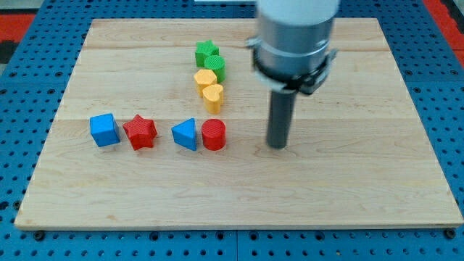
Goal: Push the yellow heart below the yellow hexagon
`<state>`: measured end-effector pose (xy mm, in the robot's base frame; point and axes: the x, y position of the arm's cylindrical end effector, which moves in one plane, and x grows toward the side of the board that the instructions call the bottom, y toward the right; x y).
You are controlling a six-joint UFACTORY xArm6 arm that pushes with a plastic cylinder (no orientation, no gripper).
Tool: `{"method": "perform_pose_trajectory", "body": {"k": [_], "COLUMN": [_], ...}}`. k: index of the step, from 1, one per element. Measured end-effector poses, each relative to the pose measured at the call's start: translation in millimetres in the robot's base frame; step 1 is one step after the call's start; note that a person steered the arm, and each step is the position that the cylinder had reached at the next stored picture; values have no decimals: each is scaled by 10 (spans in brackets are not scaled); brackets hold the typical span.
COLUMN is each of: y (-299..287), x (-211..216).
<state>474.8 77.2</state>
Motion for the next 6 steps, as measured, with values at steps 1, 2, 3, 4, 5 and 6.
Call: {"method": "perform_pose_trajectory", "body": {"k": [1,2,3,4,5,6], "y": [-193,-628,-724,-845,-968,-1073], "x": [-456,-626,-630,-630,-630,-628]}}
